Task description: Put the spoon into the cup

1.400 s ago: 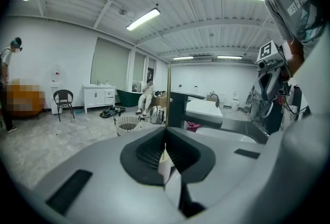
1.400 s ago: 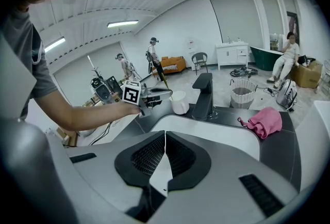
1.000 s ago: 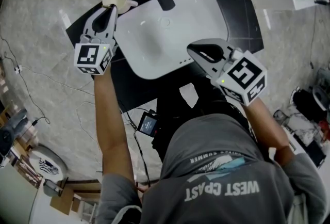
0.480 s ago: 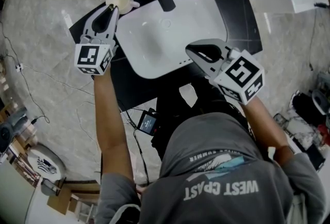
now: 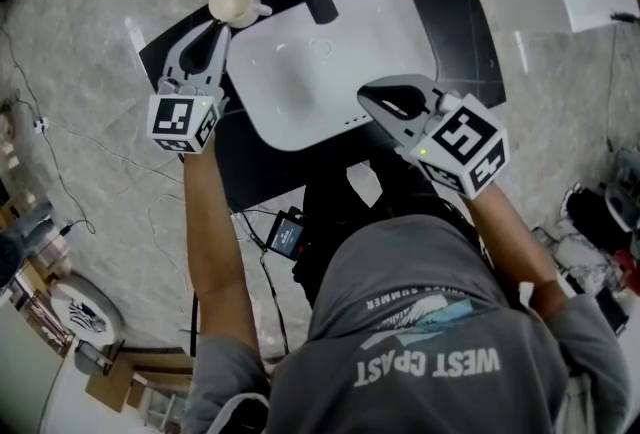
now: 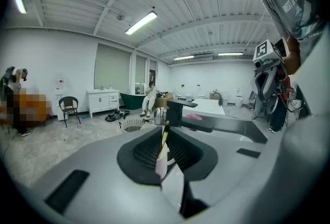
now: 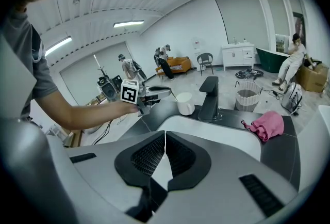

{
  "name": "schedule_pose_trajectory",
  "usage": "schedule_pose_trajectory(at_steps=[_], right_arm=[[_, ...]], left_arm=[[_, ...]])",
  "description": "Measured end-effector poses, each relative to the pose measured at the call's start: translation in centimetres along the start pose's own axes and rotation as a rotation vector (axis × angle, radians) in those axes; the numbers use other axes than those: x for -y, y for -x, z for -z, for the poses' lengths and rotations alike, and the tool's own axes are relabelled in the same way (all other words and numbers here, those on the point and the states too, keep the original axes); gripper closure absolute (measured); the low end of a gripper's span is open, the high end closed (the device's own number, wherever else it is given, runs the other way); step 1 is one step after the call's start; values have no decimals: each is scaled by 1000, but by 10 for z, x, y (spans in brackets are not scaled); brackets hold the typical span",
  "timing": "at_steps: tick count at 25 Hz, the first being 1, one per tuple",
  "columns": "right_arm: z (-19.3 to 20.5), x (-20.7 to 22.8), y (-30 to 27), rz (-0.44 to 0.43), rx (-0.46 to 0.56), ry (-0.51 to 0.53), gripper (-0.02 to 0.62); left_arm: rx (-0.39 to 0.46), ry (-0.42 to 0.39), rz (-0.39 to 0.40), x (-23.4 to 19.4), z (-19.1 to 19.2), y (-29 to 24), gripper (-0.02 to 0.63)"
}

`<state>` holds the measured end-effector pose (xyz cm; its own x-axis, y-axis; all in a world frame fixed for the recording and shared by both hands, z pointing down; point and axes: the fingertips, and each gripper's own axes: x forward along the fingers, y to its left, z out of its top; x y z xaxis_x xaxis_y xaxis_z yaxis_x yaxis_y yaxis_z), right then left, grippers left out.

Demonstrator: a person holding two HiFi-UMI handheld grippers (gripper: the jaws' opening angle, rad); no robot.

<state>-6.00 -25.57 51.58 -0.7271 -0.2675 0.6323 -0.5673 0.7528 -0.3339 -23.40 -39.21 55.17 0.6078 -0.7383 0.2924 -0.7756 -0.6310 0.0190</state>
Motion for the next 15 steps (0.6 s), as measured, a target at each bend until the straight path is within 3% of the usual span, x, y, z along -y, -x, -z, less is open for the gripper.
schedule_pose_trajectory(at_steps=[15], right_arm=[[-10,-3,15,-17,27,17,563]], left_arm=[[84,-13,-65,-3,-49,23,577]])
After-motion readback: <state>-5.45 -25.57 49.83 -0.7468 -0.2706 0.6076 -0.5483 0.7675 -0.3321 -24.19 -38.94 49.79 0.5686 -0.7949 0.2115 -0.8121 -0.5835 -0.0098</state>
